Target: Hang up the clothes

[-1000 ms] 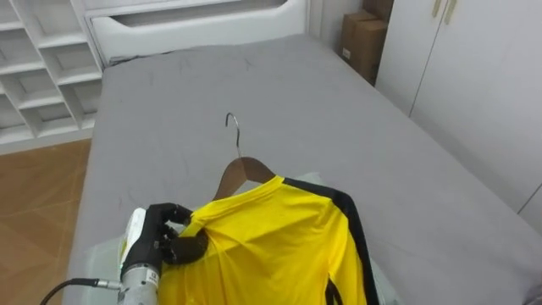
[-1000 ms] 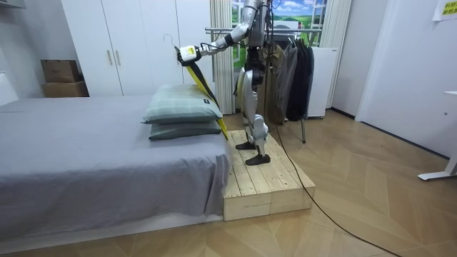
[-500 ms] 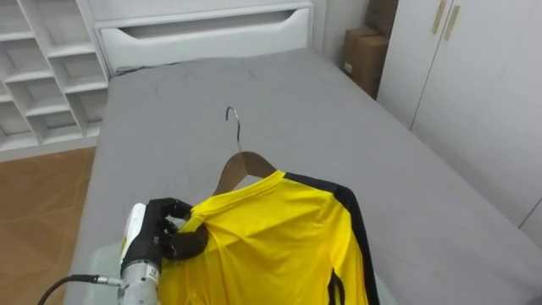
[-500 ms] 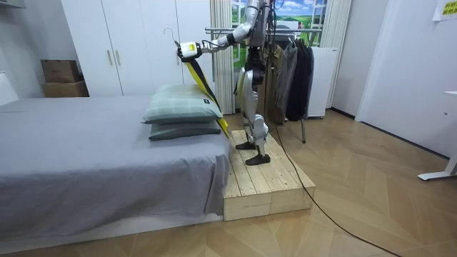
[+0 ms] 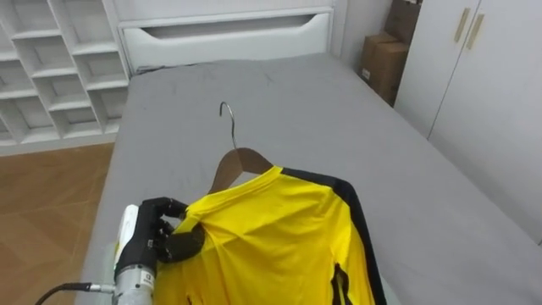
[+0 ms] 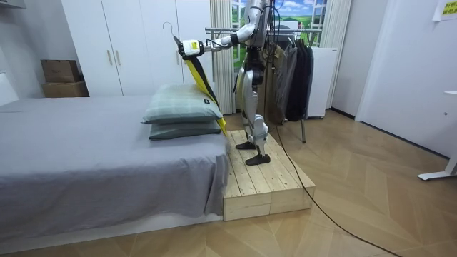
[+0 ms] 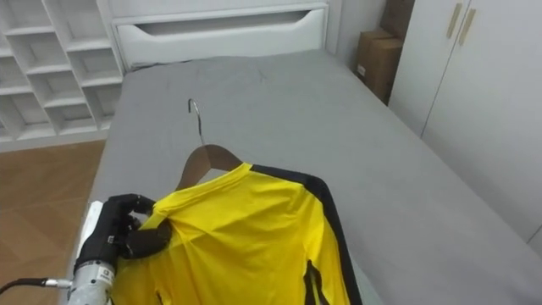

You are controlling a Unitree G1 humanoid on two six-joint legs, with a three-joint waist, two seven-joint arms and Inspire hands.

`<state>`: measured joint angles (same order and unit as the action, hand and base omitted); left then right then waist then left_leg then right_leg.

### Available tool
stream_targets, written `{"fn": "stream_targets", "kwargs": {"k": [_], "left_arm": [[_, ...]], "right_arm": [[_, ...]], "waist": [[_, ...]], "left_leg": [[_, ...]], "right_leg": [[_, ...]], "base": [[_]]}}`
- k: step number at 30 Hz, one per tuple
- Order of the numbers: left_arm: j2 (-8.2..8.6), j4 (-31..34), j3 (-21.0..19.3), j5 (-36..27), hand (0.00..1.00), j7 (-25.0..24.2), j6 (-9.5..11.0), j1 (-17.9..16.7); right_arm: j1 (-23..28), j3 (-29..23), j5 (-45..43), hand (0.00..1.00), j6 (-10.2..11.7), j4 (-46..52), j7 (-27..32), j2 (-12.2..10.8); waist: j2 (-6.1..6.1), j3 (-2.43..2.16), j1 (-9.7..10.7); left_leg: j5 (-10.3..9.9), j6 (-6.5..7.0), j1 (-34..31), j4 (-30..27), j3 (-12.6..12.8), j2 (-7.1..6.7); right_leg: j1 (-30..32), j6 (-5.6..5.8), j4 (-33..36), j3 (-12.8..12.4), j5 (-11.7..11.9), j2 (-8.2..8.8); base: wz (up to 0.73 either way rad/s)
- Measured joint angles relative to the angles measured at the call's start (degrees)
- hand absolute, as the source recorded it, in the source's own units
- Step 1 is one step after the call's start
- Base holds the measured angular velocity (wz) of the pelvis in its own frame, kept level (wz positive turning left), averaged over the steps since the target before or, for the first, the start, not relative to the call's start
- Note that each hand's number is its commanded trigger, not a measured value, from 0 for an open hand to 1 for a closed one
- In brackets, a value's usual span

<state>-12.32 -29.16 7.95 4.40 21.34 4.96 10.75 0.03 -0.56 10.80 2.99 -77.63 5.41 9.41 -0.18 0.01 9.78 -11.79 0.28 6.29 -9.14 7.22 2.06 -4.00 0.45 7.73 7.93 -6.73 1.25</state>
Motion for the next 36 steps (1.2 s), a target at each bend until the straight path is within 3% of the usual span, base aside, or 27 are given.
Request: {"fn": "stream_targets", "kwargs": {"k": [14, 23, 29, 36], "left_arm": [[-0.15, 5.0, -3.2, 0.2, 1.00, 0.9, -1.7, -3.2], [-0.41, 12.7, -3.9, 0.9, 1.00, 2.5, -2.6, -4.6], [-1.21, 15.4, -3.9, 0.4, 1.00, 4.5, -2.6, -4.7], [-1.27, 20.8, -3.5, 1.9, 1.00, 4.4, -2.6, -7.2]], "right_arm": [[-0.2, -5.4, -2.1, 0.00, -1.1, 0.5, 7.7, 0.2], [0.6, -8.2, -6.8, 0.00, -1.3, 1.6, 11.2, 0.2], [1.4, -8.1, -17.0, 0.00, -1.3, 7.8, 17.9, 0.3], [3.7, -8.0, -33.9, 0.00, -0.5, 30.0, 27.3, 0.3]], "waist": [[-0.35, -0.21, -0.9], [-0.27, -0.18, -0.8], [-0.03, -0.25, -1.0], [0.15, -0.33, -2.5]], "left_leg": [[0.0, -0.01, 0.2, 0.5, 0.0, -0.01], [0.0, -0.02, 0.2, 0.6, -0.1, 0.05], [0.0, -0.07, 0.2, 0.8, -0.1, 0.08], [0.1, -0.11, -0.2, 0.7, 0.2, 0.15]], "right_leg": [[0.0, 0.07, 0.0, -0.2, -0.1, -0.10], [0.0, -0.01, 0.0, -0.3, -0.2, -0.20], [0.1, -0.04, 0.0, 0.0, -0.2, -0.20], [0.7, -0.04, 0.2, -0.3, -0.2, -0.27]], "base": [[0.00], [0.00], [0.00], [-0.01]]}}
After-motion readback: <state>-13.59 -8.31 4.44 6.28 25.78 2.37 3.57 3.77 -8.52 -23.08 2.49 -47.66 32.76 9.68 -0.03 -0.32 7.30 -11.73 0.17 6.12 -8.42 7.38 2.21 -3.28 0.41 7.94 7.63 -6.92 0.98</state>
